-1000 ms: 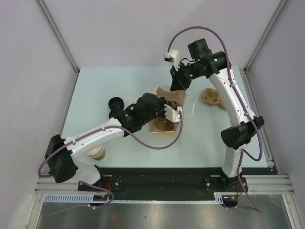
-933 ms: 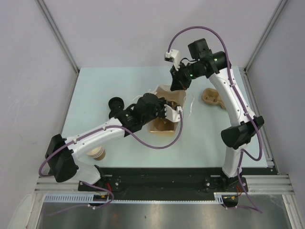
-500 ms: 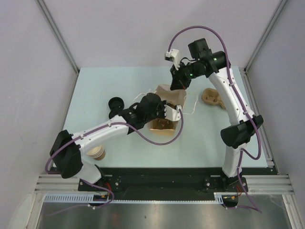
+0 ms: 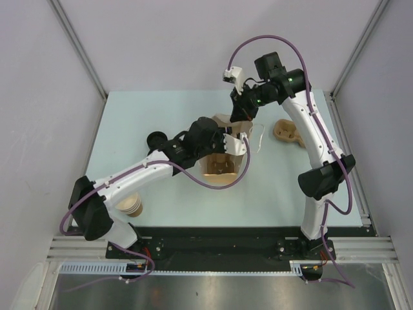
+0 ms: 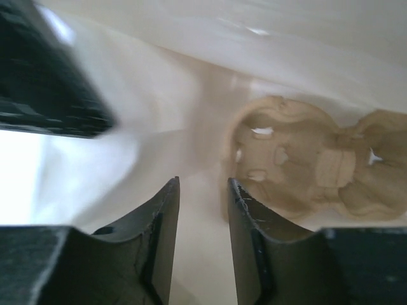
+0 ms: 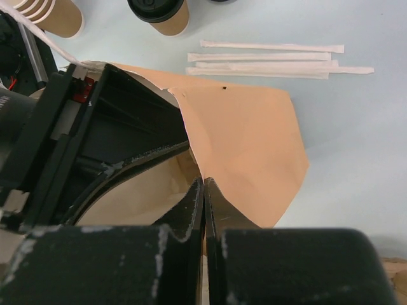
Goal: Pack the takeout coffee
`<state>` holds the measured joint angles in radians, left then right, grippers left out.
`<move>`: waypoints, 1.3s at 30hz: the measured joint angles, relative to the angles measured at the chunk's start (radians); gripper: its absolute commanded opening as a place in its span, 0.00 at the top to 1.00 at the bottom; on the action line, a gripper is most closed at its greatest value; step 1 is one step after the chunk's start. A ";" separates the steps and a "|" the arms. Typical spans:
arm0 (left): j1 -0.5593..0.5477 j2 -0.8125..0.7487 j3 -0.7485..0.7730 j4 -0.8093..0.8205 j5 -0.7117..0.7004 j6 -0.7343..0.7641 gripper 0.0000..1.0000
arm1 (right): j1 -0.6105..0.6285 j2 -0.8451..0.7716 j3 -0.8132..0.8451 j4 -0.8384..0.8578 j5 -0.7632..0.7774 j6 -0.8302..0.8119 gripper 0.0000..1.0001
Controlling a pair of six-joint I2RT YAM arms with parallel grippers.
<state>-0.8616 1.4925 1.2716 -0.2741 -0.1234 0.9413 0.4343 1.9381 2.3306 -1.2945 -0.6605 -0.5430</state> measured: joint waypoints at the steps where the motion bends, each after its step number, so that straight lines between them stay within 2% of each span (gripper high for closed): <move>1: 0.000 0.000 0.011 0.000 0.000 0.000 0.57 | 0.000 0.000 0.000 0.000 0.000 0.000 1.00; 8: 0.000 0.000 0.052 -0.006 0.000 -0.010 0.58 | 0.000 0.000 0.000 0.003 -0.001 0.000 1.00; 18: 0.000 0.004 0.108 -0.101 0.011 -0.025 0.56 | 0.002 0.000 0.010 0.004 -0.001 0.000 1.00; 33: 0.000 0.119 0.163 -0.220 0.023 -0.017 0.50 | 0.022 0.000 0.010 0.004 -0.003 0.001 1.00; 39: 0.002 0.154 0.178 -0.228 0.022 -0.009 0.55 | 0.027 0.000 0.010 0.004 -0.004 0.000 1.00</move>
<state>-0.8593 1.6470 1.4498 -0.5022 -0.1013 0.9325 0.4618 1.9385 2.3405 -1.2903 -0.6643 -0.5426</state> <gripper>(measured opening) 0.484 0.009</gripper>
